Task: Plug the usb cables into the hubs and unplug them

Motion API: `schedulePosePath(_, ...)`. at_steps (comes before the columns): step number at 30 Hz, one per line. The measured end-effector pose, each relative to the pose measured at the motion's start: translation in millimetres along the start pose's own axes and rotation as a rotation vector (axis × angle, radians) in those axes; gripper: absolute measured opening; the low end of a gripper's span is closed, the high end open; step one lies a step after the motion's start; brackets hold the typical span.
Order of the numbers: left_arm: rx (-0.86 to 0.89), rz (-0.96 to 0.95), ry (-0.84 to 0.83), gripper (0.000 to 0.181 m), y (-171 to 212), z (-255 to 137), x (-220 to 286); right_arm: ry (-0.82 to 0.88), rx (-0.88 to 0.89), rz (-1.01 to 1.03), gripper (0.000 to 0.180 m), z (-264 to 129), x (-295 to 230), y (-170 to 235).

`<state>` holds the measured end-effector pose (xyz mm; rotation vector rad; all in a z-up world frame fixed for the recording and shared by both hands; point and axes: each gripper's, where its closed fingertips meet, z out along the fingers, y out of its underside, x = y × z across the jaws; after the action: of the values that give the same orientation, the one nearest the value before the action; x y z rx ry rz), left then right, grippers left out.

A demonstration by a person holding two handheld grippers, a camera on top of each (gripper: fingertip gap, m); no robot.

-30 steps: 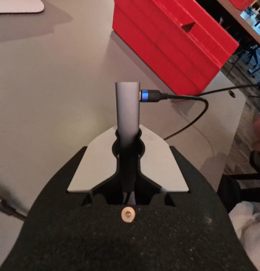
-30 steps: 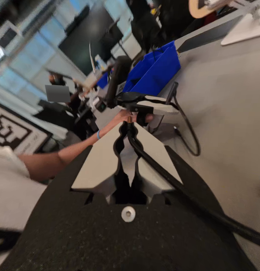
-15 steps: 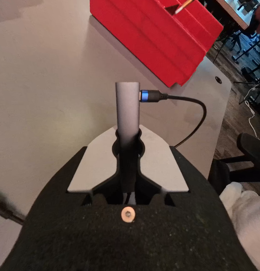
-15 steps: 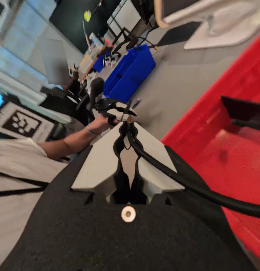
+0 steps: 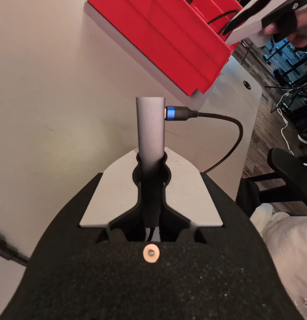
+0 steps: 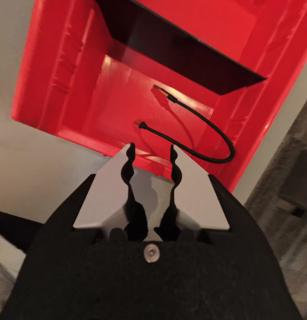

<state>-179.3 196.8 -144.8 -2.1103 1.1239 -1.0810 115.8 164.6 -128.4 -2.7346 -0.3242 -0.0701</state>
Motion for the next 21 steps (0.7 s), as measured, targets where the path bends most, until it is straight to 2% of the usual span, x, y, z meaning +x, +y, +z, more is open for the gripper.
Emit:
schedulePosePath(1,-0.006,-0.006,0.013,0.02,0.3,-0.3,1.6,0.032,0.041,-0.026,0.039,-8.2,-5.8,-6.8)
schedulePosePath(3,-0.015,-0.011,0.033,0.02,1.0,-1.0,4.1,-0.05,0.201,-0.068,0.033,-28.0,-45.8,-30.7)
schedulePosePath(5,-0.022,-0.015,0.045,0.02,1.4,-1.5,5.9,-0.184,0.313,-0.089,0.033,-44.5,-98.7,-48.3)
schedulePosePath(8,-0.024,-0.023,0.068,0.02,1.1,-1.8,9.6,-0.431,0.463,-0.238,0.033,-60.2,-194.0,-69.7)
schedulePosePath(12,-0.025,-0.015,0.078,0.02,0.3,-2.3,14.4,-0.619,0.535,-0.265,0.035,-51.8,-268.2,-89.1)
schedulePosePath(14,-0.031,-0.002,0.051,0.02,0.5,-3.1,12.9,-0.606,0.561,-0.253,0.036,-39.4,-280.3,-99.5)
schedulePosePath(17,-0.044,0.005,-0.032,0.02,3.4,-6.3,0.0,-0.497,0.607,-0.271,0.023,-24.3,-278.7,-108.8)
schedulePosePath(19,-0.044,-0.015,-0.011,0.02,5.3,-7.5,-0.1,-0.418,0.659,-0.305,0.026,-22.5,-279.3,-112.0)
schedulePosePath(21,-0.048,-0.028,0.009,0.02,6.8,-7.6,1.9,-0.27,0.709,-0.389,0.029,-17.0,-276.0,-113.8)
